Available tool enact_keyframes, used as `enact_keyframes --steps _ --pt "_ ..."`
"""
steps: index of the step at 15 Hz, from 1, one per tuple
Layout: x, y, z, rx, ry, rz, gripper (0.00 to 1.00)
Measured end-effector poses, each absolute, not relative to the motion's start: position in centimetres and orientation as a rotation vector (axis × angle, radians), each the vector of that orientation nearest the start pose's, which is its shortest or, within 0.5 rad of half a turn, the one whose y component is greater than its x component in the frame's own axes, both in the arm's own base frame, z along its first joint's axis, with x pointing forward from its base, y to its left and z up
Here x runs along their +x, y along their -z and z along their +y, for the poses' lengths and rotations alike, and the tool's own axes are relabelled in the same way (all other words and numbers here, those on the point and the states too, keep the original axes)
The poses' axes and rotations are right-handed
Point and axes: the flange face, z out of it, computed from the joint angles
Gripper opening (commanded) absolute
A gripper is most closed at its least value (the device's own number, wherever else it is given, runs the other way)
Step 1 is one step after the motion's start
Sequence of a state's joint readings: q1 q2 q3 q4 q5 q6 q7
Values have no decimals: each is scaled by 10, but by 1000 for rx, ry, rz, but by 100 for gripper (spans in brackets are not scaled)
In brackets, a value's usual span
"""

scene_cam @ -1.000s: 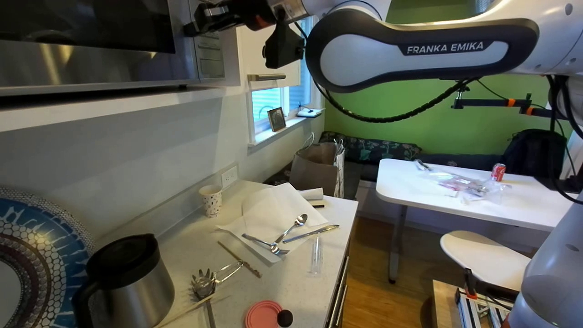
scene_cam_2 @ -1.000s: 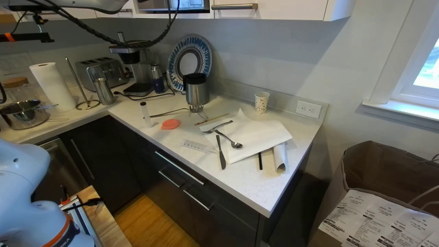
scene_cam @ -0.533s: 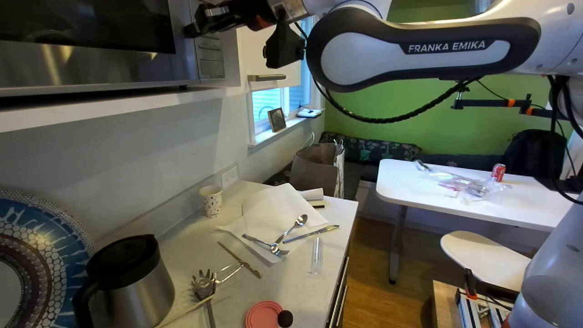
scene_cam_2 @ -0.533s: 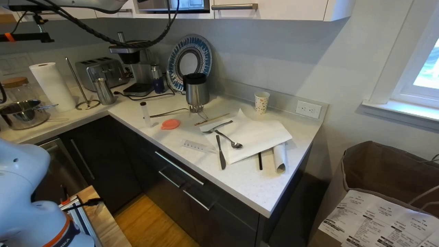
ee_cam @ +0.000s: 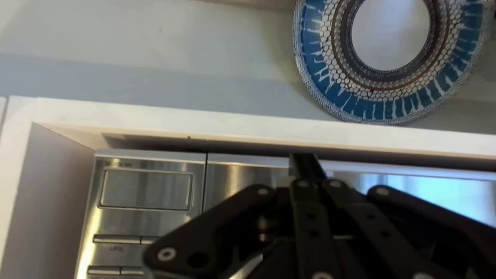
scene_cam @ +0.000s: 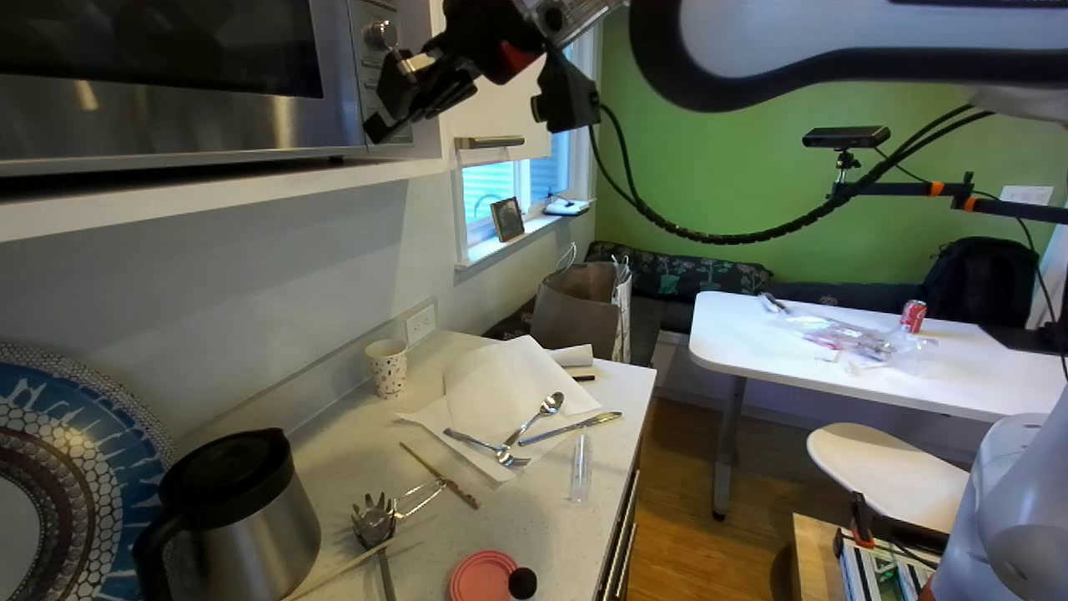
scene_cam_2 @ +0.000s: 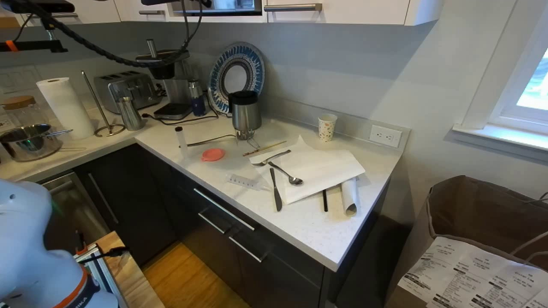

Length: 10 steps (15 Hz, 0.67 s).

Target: Shut the microwave door

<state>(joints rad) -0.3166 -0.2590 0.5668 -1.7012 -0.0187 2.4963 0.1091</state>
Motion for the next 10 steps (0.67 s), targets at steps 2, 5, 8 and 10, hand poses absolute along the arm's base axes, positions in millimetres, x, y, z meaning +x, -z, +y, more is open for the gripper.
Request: enact_keyframes --steps 2,5,8,10 --pt "471 -789 175 -2776 1418 -257 0" --pt "430 -787 152 -2880 1252 -215 29" --pt "398 -777 129 -2943 1088 -180 42" --pt "383 -765 120 -2969 997 -173 58"
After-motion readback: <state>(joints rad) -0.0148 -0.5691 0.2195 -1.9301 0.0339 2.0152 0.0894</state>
